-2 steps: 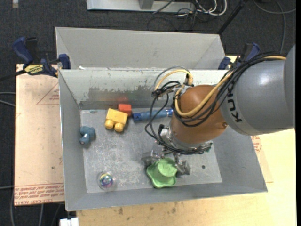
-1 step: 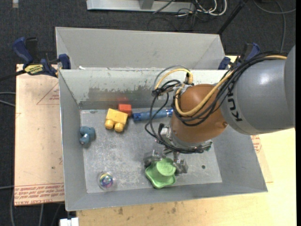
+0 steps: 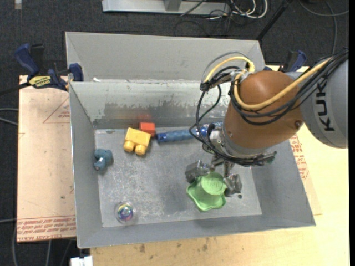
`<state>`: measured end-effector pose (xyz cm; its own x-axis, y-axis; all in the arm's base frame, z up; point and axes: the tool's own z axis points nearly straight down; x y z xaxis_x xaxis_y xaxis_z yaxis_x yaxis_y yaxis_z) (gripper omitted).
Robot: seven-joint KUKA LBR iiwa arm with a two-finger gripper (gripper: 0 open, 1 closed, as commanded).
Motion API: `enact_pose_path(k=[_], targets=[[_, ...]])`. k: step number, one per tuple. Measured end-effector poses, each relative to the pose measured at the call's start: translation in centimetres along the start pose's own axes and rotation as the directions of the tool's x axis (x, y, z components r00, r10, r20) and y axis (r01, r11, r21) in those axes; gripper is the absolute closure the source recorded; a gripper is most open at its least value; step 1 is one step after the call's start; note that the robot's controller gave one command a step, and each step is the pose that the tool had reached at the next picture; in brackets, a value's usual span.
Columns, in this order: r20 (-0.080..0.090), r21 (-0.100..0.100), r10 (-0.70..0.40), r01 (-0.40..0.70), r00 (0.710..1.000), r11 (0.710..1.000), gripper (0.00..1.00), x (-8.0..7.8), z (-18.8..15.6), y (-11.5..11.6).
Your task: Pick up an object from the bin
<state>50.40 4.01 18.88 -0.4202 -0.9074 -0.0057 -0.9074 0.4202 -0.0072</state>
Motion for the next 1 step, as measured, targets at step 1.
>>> enact_pose_path(k=[1], targets=[[0.0, 0.001, -0.001, 0.001, 1.0, 1.0, 1.0, 0.84, -9.27, 0.88]])
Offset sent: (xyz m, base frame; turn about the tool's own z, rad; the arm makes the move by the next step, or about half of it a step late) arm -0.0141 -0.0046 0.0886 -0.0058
